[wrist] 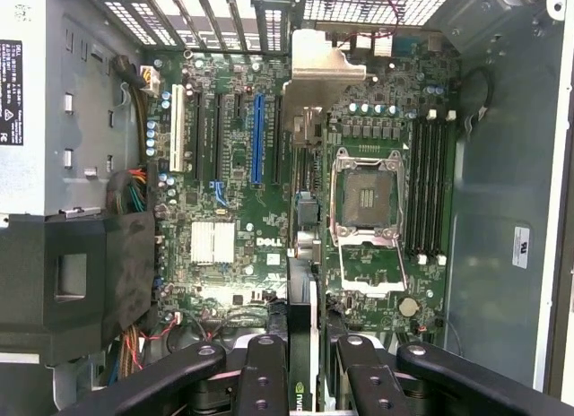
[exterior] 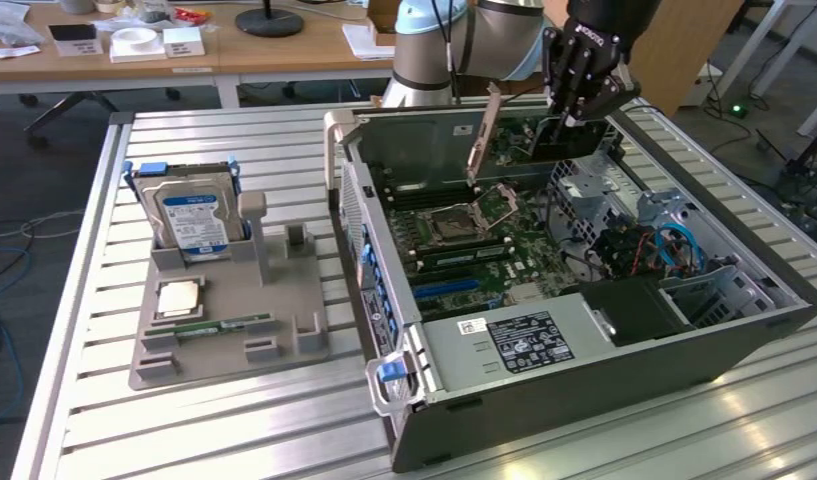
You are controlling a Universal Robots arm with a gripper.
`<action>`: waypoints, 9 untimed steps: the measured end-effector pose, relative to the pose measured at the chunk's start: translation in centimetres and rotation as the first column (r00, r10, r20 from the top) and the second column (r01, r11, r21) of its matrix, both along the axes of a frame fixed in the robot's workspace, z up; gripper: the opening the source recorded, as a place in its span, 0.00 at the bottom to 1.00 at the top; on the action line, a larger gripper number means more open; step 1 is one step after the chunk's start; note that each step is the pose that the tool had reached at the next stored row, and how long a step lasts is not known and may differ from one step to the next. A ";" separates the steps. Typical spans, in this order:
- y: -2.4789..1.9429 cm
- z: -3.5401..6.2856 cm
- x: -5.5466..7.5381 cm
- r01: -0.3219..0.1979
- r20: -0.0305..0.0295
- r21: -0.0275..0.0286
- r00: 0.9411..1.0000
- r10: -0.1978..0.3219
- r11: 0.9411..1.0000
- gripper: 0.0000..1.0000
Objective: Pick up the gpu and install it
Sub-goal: 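Insert the gpu into the slot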
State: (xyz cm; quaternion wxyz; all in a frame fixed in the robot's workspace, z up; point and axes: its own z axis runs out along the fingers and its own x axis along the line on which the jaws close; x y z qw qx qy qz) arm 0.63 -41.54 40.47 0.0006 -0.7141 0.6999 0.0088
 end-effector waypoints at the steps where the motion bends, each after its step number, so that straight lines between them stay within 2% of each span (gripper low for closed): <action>1: 0.00 0.00 0.0 0.000 0.000 0.000 1.000 0.000 1.000 0.26; 9: 0.01 -0.05 0.0 0.000 0.000 0.000 1.000 0.000 1.000 0.26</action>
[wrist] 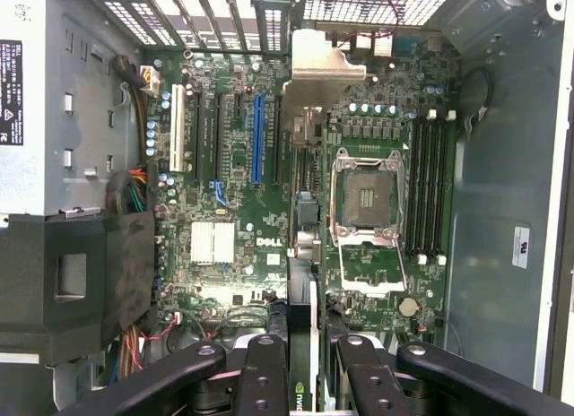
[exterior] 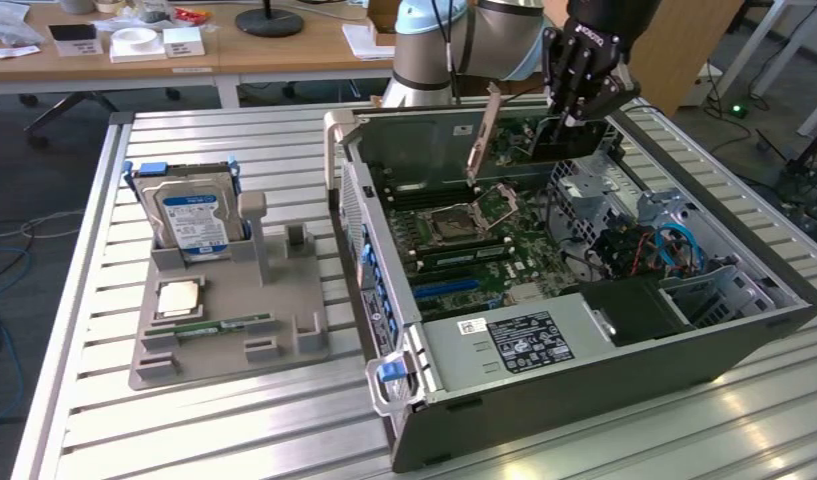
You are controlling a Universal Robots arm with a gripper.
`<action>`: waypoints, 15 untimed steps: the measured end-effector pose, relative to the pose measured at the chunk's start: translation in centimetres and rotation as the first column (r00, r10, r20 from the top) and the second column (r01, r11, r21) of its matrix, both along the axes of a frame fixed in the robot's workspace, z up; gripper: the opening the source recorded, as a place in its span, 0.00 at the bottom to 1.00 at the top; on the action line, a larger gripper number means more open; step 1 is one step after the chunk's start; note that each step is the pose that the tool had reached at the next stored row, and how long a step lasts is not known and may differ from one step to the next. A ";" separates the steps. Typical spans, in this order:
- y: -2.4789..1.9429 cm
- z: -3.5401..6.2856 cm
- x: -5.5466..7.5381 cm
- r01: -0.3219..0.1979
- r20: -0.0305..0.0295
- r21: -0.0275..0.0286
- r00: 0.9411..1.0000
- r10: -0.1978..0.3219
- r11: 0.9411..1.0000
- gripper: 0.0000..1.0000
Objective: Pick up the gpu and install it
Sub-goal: 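Insert the gpu into the slot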
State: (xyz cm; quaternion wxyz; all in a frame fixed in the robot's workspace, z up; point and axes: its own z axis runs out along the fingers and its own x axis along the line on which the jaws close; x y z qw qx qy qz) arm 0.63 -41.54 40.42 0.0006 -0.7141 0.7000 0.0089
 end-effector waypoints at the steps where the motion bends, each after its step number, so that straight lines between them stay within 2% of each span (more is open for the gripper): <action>1: 0.00 -0.10 0.0 0.000 0.000 0.000 1.000 0.000 1.000 0.26; 10: -0.01 -1.71 -0.2 0.000 0.002 0.000 1.000 0.000 1.000 0.26; 15: 0.00 -1.88 -0.2 0.000 0.002 -0.001 1.000 0.000 1.000 0.26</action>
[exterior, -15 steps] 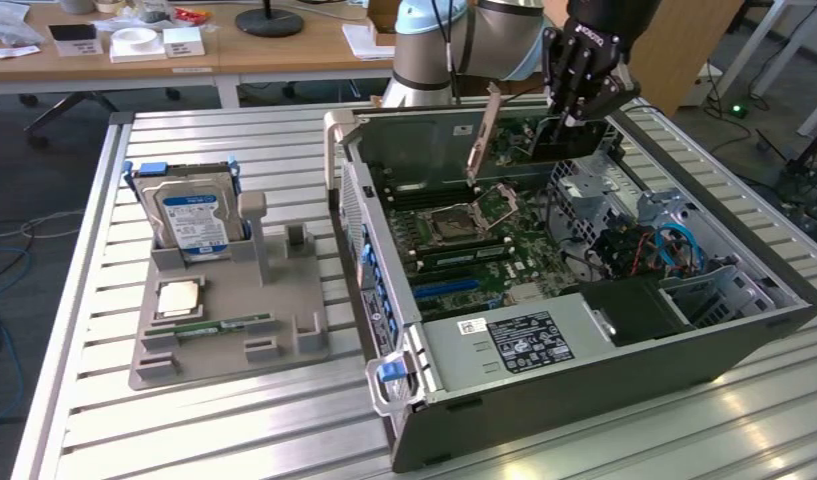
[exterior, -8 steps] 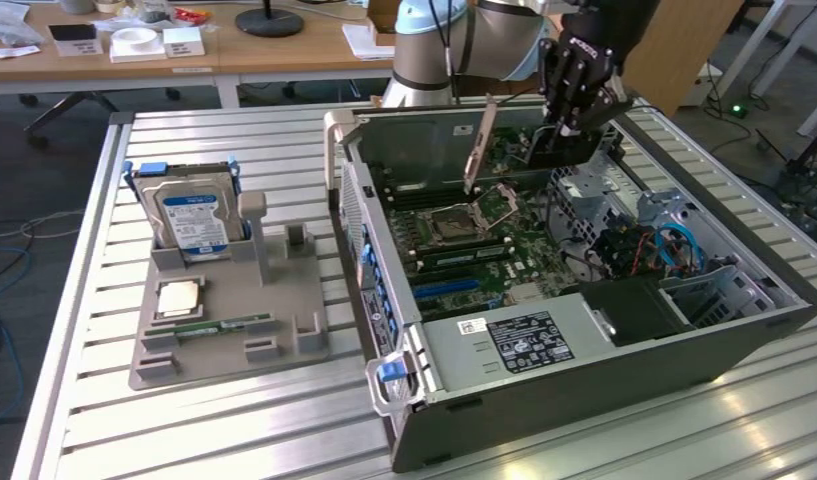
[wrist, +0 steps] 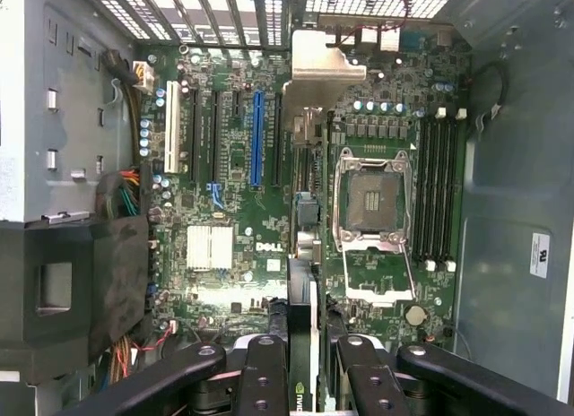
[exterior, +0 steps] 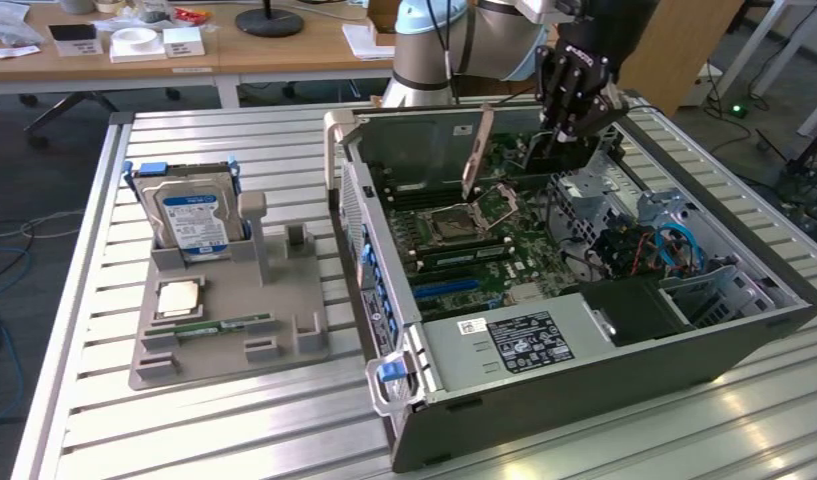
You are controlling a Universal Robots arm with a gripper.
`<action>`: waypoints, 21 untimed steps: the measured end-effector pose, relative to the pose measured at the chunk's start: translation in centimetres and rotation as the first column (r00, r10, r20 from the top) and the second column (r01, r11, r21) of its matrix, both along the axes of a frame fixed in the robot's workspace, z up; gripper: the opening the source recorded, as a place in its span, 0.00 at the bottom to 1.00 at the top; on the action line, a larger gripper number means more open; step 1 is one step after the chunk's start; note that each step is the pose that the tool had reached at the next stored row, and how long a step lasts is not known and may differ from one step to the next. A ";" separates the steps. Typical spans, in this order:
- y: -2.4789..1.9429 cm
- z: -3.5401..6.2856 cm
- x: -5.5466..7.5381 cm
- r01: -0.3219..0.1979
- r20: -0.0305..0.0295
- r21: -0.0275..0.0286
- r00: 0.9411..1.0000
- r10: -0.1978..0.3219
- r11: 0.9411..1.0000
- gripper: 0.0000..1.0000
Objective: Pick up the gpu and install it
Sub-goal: 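Insert the gpu into the slot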
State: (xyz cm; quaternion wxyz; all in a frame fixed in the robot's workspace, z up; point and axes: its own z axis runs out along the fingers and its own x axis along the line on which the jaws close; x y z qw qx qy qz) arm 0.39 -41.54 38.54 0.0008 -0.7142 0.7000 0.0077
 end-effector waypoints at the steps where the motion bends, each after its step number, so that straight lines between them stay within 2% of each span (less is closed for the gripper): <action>1: 0.00 -0.07 0.0 0.000 0.000 0.000 1.000 0.000 1.000 0.26; 14: 0.00 -1.32 0.0 0.000 0.000 0.000 1.000 0.000 1.000 0.26; 21: 0.00 -1.37 0.0 0.000 0.000 0.000 1.000 0.000 1.000 0.26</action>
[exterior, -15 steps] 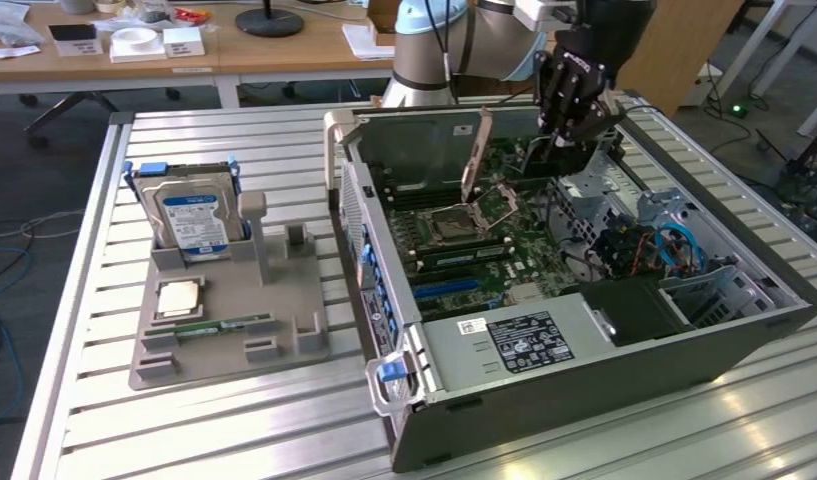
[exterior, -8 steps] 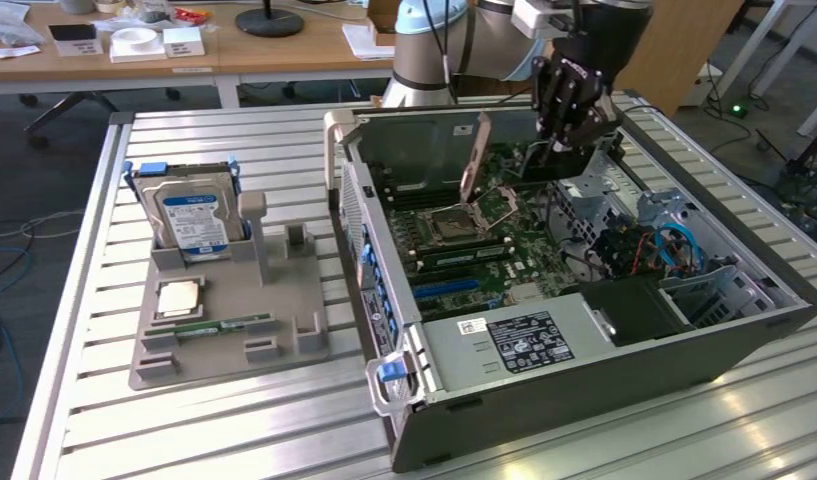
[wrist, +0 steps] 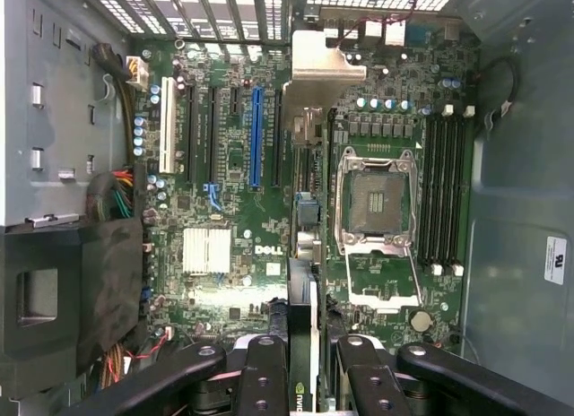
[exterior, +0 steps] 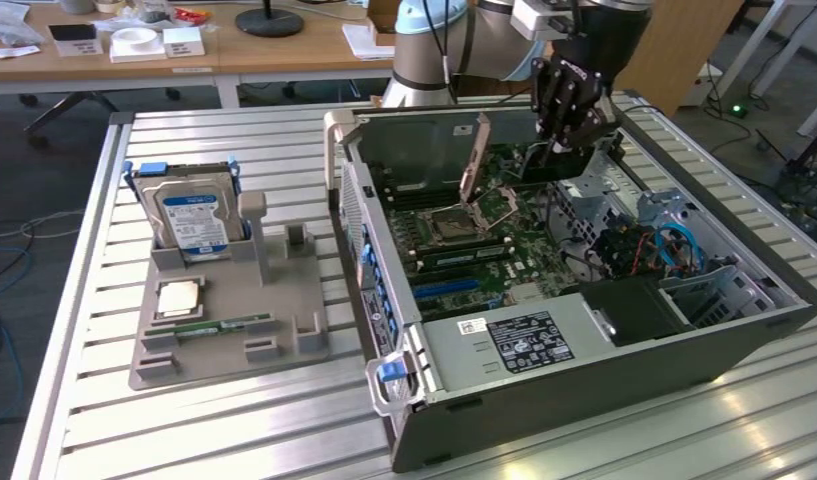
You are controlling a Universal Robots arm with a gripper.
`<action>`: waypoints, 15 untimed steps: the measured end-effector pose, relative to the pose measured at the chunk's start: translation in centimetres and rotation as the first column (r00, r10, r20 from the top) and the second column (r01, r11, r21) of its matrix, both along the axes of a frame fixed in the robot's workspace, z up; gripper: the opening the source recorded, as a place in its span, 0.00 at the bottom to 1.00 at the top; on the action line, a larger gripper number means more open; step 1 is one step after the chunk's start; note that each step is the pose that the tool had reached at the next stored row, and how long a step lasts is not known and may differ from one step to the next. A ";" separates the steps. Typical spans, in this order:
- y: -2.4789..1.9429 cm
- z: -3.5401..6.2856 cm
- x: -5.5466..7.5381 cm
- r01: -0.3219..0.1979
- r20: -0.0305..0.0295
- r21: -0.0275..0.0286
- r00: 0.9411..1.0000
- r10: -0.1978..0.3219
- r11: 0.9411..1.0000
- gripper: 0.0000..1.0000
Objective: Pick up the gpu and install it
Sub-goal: 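Insert the gpu into the slot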
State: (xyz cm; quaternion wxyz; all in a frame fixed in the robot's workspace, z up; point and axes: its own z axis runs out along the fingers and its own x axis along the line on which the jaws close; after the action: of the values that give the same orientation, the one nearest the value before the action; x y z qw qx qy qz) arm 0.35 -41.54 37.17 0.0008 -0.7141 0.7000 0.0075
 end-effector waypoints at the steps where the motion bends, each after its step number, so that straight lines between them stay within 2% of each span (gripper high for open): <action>1: 0.00 -0.01 0.0 0.000 0.000 0.000 1.000 0.000 1.000 0.26; 7: 0.00 -0.20 -0.2 0.000 0.005 0.000 1.000 0.000 1.000 0.26; 15: 0.00 -0.26 -0.5 -0.001 0.008 0.000 1.000 0.001 1.000 0.26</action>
State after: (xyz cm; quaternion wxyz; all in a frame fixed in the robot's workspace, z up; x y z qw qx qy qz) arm -0.11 -41.54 36.91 0.0039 -0.7144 0.6998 0.0046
